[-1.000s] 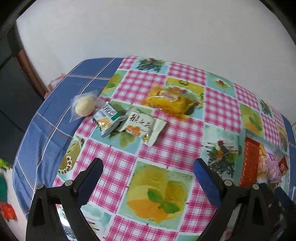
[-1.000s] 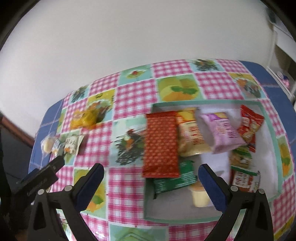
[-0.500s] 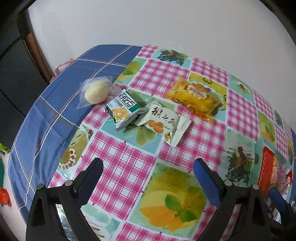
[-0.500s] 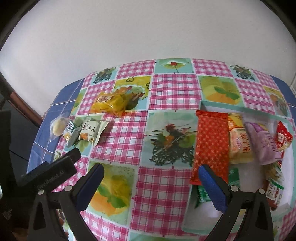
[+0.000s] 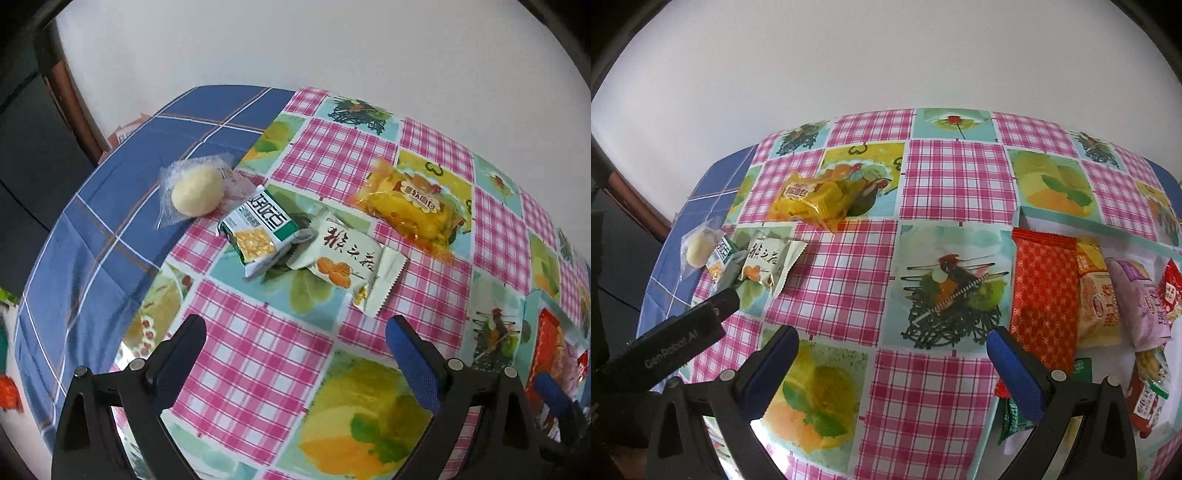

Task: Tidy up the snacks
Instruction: 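Move the left tool to the bagged bun while the right reaches the yellow bread pack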

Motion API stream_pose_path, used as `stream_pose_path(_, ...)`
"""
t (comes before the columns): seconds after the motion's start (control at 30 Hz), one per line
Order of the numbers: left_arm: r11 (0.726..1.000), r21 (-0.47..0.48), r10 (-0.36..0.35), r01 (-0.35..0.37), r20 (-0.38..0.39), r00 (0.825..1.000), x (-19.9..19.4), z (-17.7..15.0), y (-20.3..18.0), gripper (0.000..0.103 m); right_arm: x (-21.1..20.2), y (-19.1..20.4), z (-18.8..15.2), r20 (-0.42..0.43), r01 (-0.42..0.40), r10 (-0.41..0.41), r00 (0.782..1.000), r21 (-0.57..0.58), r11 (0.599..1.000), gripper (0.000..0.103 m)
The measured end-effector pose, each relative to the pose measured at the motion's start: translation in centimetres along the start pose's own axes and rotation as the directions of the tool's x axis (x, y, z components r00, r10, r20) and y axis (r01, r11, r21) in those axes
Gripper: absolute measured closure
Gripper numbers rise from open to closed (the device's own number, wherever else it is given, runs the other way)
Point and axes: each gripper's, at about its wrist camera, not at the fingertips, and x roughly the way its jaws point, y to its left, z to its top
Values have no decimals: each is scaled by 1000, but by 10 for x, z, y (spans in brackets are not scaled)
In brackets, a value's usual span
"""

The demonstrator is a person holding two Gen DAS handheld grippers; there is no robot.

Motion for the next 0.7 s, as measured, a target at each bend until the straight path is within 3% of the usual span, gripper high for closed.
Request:
stream_pose_path(0.2, 997, 80, 14, -18, 48, 999, 2, 1, 4, 5, 9, 5, 4, -8, -4, 4, 1000, -8, 1000, 0)
stream_pose_path(0.43, 998, 55, -40, 38, 31, 999, 13, 4, 17, 5, 21, 13, 9, -19, -15, 14, 1000, -13, 1000, 0)
stream_pose_path(0.7, 988, 146, -60, 58, 9, 998, 28, 22, 26, 5, 43, 20, 13, -50, -11, 9, 999, -29, 1000, 0)
